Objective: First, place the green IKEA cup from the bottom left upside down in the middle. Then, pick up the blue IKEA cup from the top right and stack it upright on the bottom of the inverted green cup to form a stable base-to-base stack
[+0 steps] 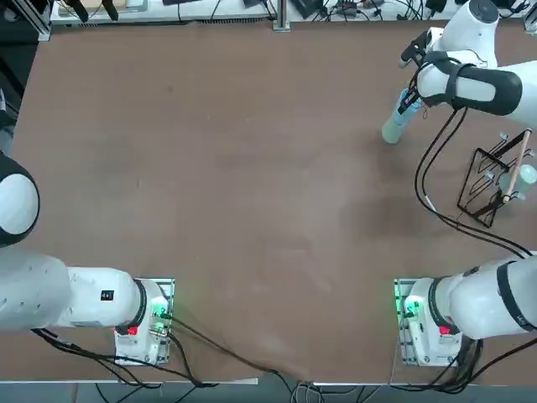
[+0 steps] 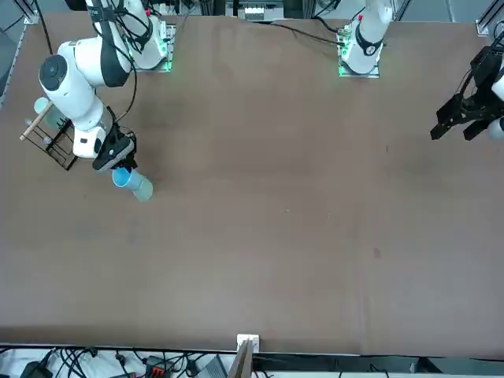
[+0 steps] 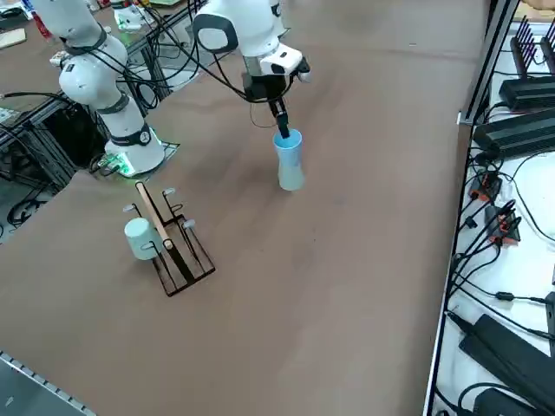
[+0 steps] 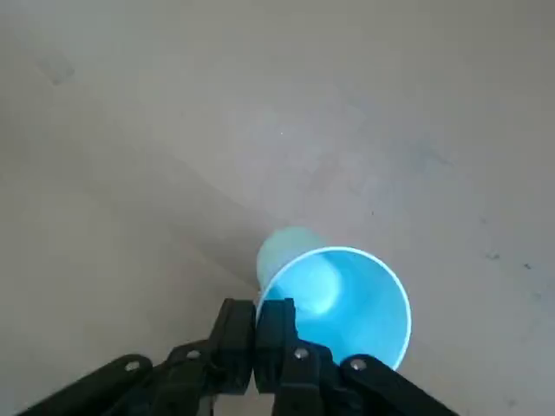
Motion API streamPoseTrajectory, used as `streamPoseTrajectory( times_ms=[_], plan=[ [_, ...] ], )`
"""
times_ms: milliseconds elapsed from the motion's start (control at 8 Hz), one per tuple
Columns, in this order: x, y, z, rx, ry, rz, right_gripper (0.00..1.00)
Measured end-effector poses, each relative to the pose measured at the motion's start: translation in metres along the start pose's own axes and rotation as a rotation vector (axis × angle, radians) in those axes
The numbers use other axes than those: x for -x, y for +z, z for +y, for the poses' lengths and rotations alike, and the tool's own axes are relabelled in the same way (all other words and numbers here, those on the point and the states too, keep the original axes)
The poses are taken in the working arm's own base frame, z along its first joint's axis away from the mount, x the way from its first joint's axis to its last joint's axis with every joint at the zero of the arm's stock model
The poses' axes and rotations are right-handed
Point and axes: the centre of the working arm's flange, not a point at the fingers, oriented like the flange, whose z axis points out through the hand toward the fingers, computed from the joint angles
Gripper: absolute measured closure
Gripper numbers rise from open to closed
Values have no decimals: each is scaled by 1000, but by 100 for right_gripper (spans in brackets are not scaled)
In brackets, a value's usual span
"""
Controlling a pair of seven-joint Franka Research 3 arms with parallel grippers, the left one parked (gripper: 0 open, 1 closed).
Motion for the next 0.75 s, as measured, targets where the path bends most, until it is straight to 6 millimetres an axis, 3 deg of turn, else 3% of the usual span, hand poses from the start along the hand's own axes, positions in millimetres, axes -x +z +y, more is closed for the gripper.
streamPoseTrajectory(
  times_ms=[750],
  plan=[
    [1,2,0,-2,1,-4,92]
  ],
)
